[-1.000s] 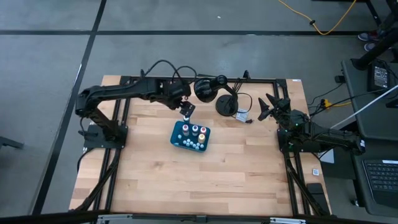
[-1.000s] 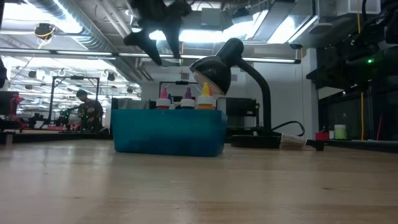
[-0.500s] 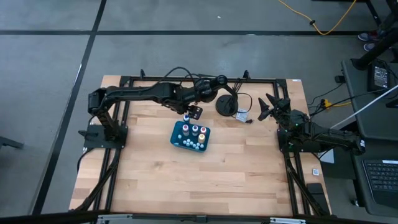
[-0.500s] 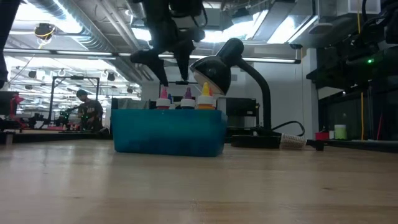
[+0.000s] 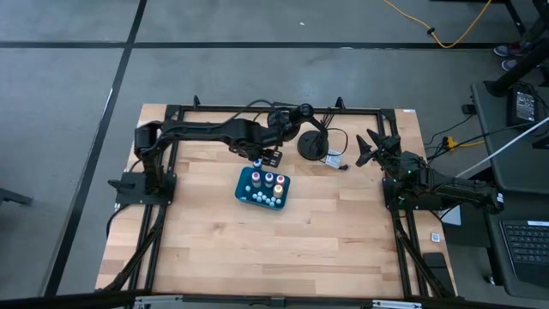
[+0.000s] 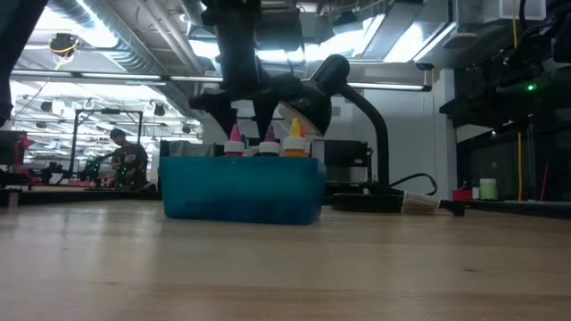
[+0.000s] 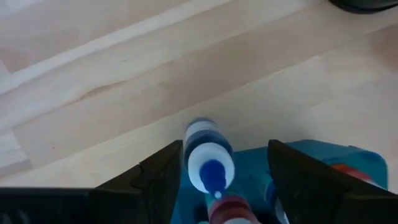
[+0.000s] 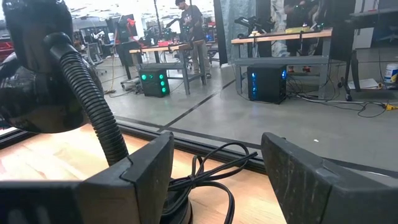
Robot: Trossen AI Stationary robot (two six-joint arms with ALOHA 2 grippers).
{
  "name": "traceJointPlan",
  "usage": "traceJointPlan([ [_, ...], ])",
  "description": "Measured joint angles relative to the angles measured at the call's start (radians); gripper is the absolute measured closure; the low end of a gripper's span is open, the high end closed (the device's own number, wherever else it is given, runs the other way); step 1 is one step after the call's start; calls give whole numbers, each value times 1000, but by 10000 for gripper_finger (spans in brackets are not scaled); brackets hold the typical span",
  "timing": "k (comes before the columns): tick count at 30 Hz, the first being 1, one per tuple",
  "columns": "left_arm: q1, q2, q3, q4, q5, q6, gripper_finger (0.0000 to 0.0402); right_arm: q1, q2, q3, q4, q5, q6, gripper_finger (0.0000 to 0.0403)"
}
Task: Pick & Place food coloring
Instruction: Put the large blue food coloring bottle into the blue bin
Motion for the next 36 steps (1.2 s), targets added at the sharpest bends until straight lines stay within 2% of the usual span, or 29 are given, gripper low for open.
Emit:
traceJointPlan([
  [8, -1, 34, 0, -3, 17, -18, 178, 0, 0, 0, 0, 0, 0, 159],
  [29, -6, 32, -26, -35, 33, -31, 200, 0, 0, 0, 0, 0, 0, 159],
  [36, -7, 32, -26, -35, 33, -23, 233, 0, 0, 0, 0, 0, 0, 159],
])
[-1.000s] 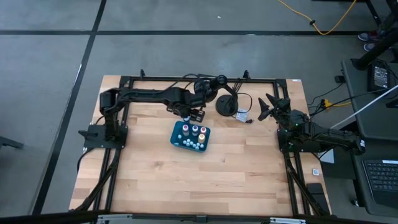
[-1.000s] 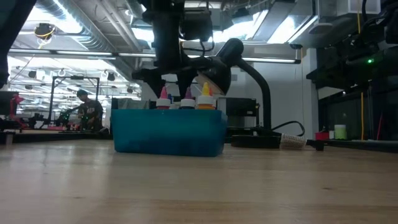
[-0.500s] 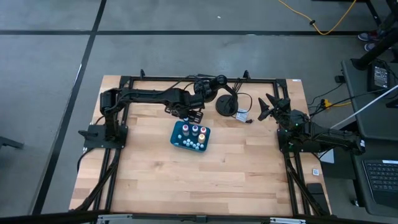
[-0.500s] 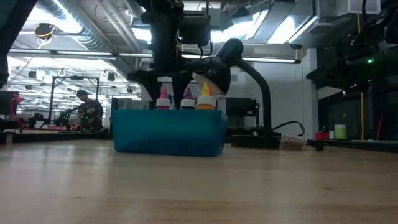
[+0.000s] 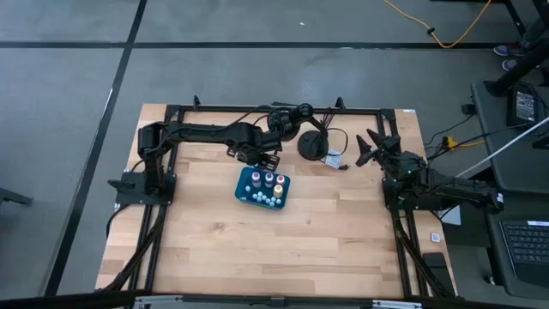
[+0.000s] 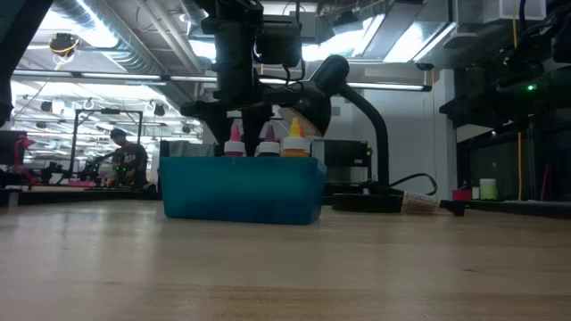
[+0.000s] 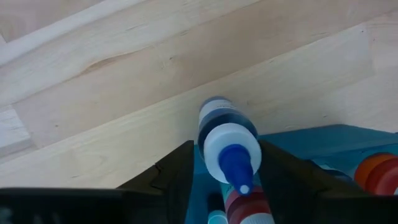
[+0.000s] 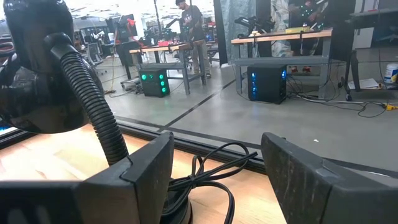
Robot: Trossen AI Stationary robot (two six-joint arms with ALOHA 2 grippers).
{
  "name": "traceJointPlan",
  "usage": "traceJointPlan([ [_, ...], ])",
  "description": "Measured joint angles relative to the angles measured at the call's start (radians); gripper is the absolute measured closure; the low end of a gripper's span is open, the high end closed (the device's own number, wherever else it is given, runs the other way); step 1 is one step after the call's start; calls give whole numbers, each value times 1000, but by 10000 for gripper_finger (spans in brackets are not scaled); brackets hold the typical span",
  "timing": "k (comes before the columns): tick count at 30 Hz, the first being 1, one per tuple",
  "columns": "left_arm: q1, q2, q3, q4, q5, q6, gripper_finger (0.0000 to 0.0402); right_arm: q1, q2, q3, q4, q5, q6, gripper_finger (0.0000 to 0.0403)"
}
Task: Pick & Place food coloring
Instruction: Put the large blue food coloring bottle into the blue bin
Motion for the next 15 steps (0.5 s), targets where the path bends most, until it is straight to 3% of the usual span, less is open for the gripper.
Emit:
traceJointPlan([
  [8, -2, 0, 0, 0, -4, 36, 286, 0, 0, 0, 0, 0, 0, 159],
  [15, -2, -8, 43, -4, -15, 93, 274, 0, 0, 0, 0, 0, 0, 159],
])
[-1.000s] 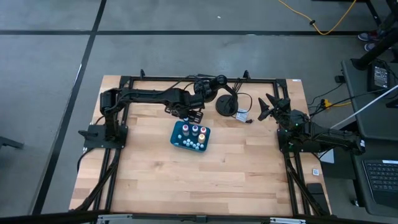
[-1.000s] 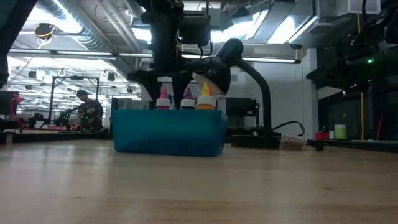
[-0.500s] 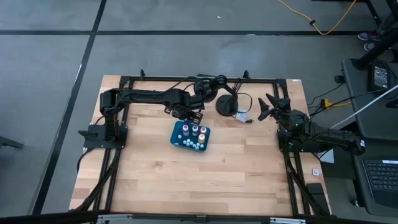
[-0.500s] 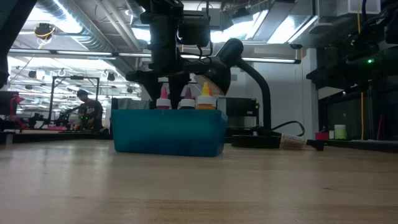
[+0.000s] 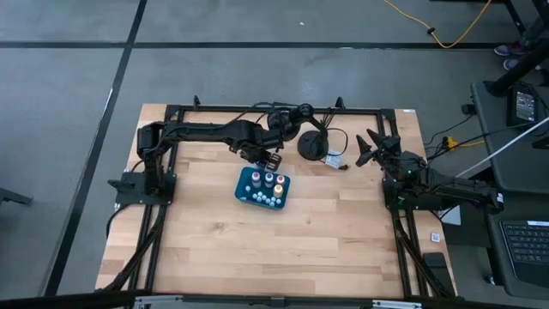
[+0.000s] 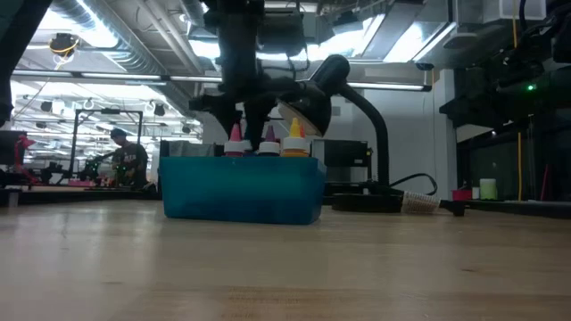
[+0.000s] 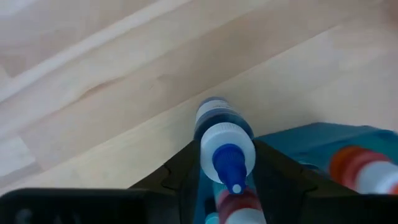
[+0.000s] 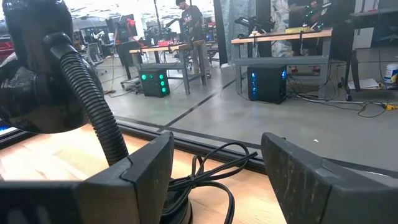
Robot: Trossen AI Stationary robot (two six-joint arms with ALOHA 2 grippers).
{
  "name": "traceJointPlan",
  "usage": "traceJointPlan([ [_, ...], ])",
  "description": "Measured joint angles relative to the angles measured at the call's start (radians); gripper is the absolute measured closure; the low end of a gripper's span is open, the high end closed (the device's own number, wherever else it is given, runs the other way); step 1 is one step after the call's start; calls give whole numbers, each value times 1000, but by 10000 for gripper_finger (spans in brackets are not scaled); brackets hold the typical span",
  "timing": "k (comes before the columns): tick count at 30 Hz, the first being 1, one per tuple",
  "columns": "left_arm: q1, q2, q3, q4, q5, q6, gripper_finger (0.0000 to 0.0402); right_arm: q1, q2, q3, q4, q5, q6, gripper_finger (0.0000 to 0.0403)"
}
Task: Pick & Place food coloring
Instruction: Put the large blue food coloring bottle into the blue bin
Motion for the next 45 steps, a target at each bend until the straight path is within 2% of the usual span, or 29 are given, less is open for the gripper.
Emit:
traceJointPlan([
  [6, 1, 0, 85, -76, 4, 56, 283, 0, 0, 0, 0, 0, 0, 159],
  [14, 2, -30, 227, -311, -89, 97, 276, 0, 0, 0, 0, 0, 0, 159],
  [23, -22, -169, 238, -442, -150, 78, 284, 0, 0, 0, 0, 0, 0, 159],
  [31, -172, -274, 238, -505, -156, 78, 287, 0, 0, 0, 0, 0, 0, 159],
  [38, -346, -283, 230, -522, -191, 66, 284, 0, 0, 0, 0, 0, 0, 159],
  [45, -391, -278, 132, -510, -184, 61, 288, 0, 0, 0, 0, 0, 0, 159],
])
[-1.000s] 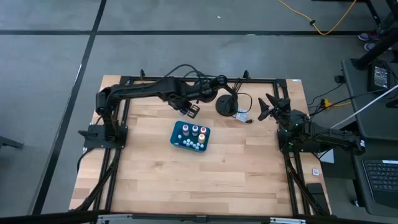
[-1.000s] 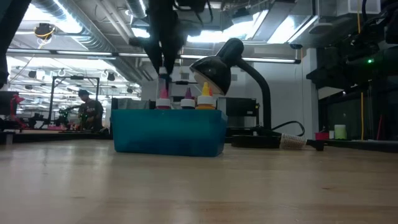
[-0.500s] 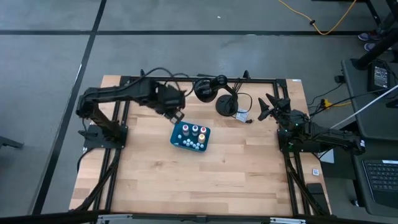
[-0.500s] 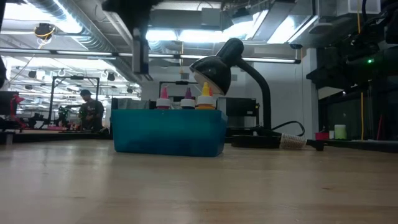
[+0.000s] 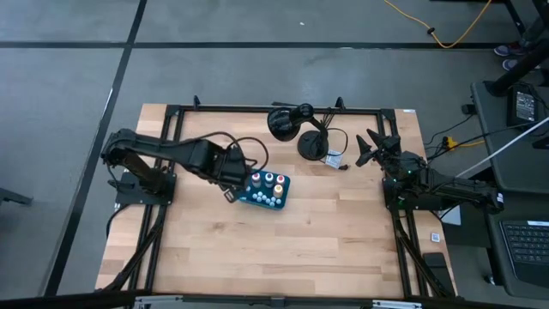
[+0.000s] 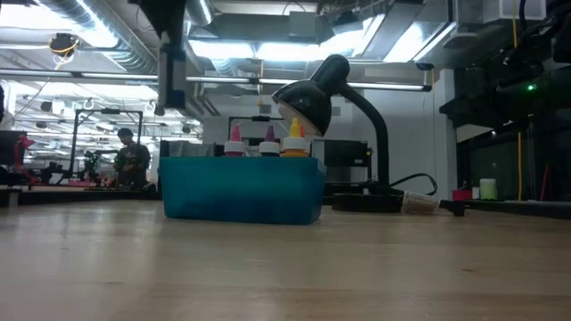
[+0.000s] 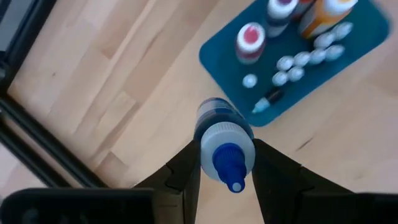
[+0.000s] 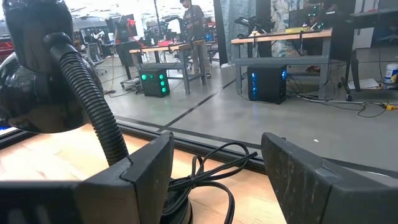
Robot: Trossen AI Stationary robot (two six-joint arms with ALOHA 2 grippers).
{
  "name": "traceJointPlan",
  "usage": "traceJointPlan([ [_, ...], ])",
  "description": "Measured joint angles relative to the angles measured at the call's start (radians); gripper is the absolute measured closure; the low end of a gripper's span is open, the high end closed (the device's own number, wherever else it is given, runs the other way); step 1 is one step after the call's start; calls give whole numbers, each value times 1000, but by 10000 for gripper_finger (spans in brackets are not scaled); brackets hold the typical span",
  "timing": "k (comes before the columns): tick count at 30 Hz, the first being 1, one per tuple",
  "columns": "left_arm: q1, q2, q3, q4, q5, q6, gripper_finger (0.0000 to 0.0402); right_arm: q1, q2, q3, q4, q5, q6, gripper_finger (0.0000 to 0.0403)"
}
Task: Pick & Place food coloring
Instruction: Put the large blue food coloring bottle into the blue bin
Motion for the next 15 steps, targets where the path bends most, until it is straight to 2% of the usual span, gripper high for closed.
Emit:
traceJointPlan([
  [15, 91, 0, -179, 204, 20, 213, 288, 0, 0, 0, 0, 0, 0, 159],
])
